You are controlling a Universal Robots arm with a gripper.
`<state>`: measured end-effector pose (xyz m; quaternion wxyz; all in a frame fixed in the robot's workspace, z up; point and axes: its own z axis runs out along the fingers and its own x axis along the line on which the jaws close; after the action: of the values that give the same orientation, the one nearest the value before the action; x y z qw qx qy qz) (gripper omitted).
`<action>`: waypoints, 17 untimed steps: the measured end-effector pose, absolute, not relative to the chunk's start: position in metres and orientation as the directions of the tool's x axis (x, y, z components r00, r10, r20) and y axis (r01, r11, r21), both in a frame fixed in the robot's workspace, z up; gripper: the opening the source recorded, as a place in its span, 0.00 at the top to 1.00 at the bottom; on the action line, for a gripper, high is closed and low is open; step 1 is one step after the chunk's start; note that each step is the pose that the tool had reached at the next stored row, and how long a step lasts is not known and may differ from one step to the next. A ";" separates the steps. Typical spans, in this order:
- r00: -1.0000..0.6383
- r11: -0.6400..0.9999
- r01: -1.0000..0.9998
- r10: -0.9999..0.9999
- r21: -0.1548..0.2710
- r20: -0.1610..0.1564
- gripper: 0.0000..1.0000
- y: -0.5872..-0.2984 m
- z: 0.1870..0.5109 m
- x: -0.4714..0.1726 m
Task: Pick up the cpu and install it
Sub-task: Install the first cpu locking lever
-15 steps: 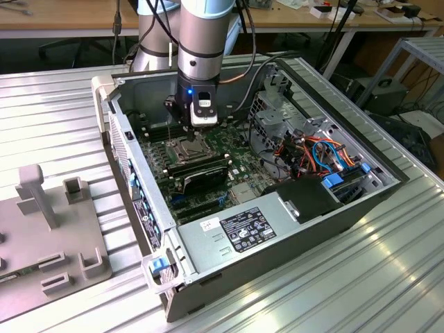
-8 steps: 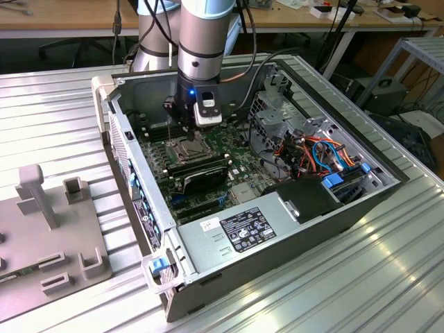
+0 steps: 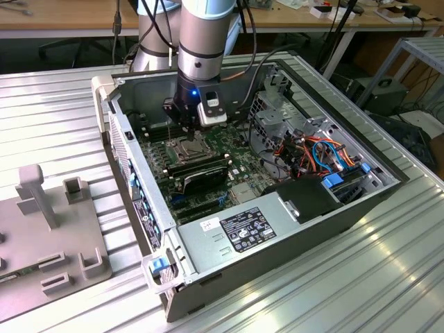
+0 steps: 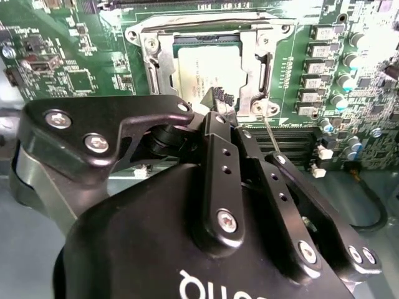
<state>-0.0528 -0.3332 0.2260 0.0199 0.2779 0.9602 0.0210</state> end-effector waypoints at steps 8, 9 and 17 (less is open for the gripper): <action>-0.899 0.899 0.435 0.436 0.051 -0.027 0.89 -0.333 0.226 -0.053; -0.906 0.906 0.421 0.422 0.051 -0.027 0.89 -0.333 0.226 -0.053; -0.939 0.939 0.341 0.342 0.051 -0.027 0.89 -0.333 0.226 -0.053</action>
<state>-0.0528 -0.3332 0.2260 0.0176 0.1734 0.9844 0.0230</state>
